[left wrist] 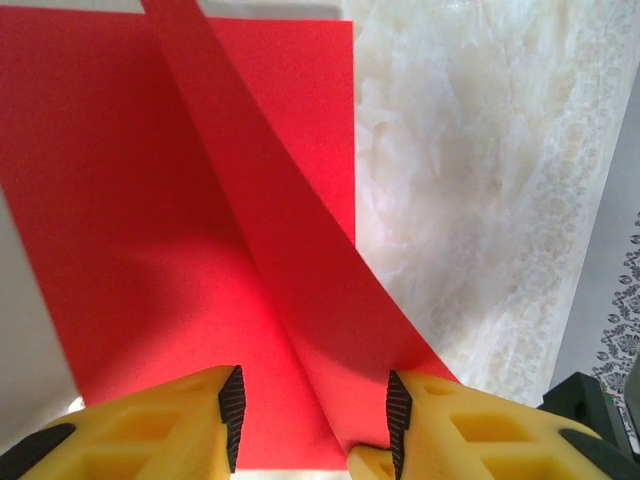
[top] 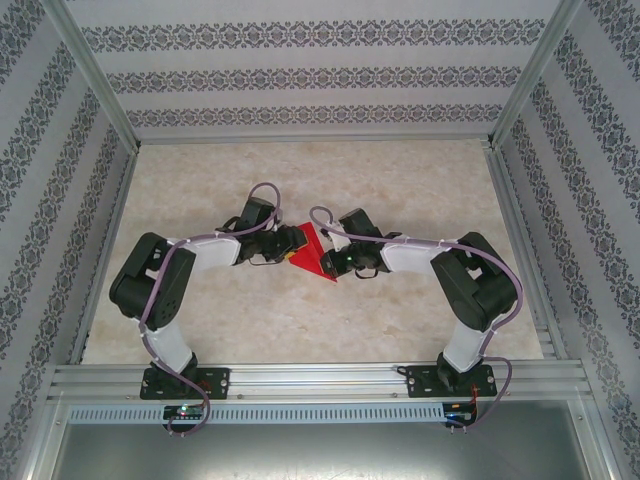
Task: Fold a paper plane with a square sheet of paper (fold left side to right side)
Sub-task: Fourth fold the wing at the center of the table.
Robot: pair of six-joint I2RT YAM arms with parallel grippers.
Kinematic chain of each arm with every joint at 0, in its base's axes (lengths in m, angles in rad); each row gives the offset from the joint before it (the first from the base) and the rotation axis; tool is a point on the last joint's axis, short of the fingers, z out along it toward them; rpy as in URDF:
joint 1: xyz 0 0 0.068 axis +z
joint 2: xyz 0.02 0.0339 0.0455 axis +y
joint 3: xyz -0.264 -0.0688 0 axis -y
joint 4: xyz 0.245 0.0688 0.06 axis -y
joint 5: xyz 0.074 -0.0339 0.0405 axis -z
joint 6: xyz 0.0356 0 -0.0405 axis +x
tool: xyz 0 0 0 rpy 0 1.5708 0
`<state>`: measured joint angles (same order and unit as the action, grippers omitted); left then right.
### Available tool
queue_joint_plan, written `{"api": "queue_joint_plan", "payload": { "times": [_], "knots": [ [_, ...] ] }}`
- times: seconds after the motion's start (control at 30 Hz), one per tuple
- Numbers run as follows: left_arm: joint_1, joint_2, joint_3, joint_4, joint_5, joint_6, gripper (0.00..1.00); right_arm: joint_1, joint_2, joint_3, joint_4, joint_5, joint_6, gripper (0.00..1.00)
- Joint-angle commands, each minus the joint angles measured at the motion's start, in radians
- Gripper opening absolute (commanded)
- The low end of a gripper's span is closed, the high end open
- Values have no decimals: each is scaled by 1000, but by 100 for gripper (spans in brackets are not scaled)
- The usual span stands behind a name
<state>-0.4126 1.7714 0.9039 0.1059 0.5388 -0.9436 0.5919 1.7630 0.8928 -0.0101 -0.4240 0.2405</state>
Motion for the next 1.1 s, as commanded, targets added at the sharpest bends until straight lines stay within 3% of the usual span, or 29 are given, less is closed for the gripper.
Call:
{"api": "queue_joint_plan", "payload": {
  "times": [0.0, 0.77, 1.07],
  "knots": [
    [-13, 40, 34, 32, 25, -10, 43, -13, 16, 22, 8, -41, 18, 3],
    [-17, 127, 87, 5, 15, -8, 43, -37, 48, 45, -6, -92, 35, 3],
    [-16, 144, 93, -18, 9, -7, 44, -47, 49, 58, -11, -114, 43, 9]
  ]
}}
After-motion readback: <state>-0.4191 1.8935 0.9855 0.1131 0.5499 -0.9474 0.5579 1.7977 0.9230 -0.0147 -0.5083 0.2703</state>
